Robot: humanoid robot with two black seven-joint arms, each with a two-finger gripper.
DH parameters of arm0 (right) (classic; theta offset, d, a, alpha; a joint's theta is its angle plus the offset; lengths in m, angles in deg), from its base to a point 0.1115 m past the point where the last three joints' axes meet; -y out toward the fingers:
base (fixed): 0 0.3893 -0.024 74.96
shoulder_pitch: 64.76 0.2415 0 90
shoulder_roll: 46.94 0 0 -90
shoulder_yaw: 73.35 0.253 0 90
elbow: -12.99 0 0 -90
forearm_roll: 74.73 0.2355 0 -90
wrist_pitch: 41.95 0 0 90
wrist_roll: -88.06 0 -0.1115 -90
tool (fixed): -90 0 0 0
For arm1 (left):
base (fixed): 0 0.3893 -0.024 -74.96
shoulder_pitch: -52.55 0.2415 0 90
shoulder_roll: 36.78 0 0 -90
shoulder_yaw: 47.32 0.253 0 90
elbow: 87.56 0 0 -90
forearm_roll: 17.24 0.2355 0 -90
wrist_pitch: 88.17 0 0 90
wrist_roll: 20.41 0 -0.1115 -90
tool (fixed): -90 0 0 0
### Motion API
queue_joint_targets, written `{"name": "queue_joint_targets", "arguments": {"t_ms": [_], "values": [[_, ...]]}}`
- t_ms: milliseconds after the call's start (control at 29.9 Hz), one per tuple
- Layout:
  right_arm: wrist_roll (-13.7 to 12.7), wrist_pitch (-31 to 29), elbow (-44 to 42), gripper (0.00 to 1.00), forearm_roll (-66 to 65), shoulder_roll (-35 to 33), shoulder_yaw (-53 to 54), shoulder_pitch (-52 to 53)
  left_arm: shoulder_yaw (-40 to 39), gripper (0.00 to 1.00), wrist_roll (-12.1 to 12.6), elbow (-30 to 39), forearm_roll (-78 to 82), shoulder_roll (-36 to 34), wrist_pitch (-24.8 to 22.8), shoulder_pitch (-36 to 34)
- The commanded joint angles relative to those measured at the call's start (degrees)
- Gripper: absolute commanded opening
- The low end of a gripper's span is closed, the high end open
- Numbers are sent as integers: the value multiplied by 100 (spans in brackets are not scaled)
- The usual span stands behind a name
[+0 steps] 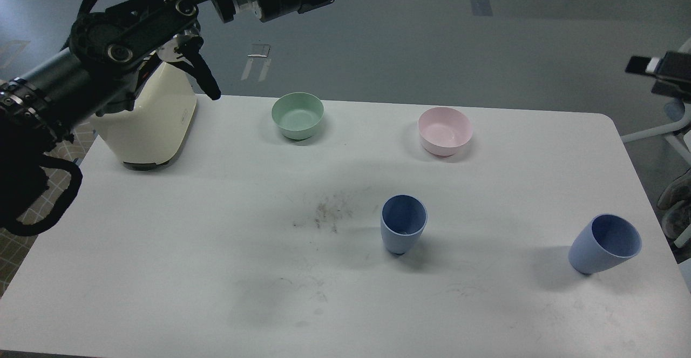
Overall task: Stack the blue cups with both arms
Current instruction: 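Open the left gripper and withdraw it upward, then grasp the other blue cup with the right gripper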
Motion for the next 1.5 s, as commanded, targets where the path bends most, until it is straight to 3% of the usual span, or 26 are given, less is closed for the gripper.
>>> {"name": "queue_joint_targets", "arguments": {"t_ms": [0,67,234,702,1169,1269,1336,1370,1403,1470], "values": [[0,0,310,100,-1227,-413,-191,-343,-1,96,-5,-124,-153,127,-1,181],[0,0,328,100,-2043,-536,-235,-720,-10,96,-5,-124,-162,206,-1,313],[0,0,328,100,-2635,-563,-235,-1283,-10,96,-5,-124,-153,338,-1,401],[0,146,266,99,-2530,-195,-244,-1398,-19,96,-40,-115,-153,488,-1,559],[0,137,-208,86,-2530,456,-244,-1583,-27,96,-49,-124,-153,453,-1,586],[0,137,-279,80,-2530,579,-244,-1618,-27,96,-49,-124,-153,453,-1,586],[0,137,-323,71,-2530,658,-244,-1644,-27,96,-49,-124,-153,453,-1,595],[0,137,-332,65,-2530,693,-244,-1645,-27,96,-49,-115,-153,444,-1,603],[0,137,-340,52,-2539,711,-244,-1645,-27,96,-49,-124,-153,435,-1,621],[0,137,-332,38,-2539,720,-244,-1653,-27,96,-49,-124,-153,426,-1,630]]}}
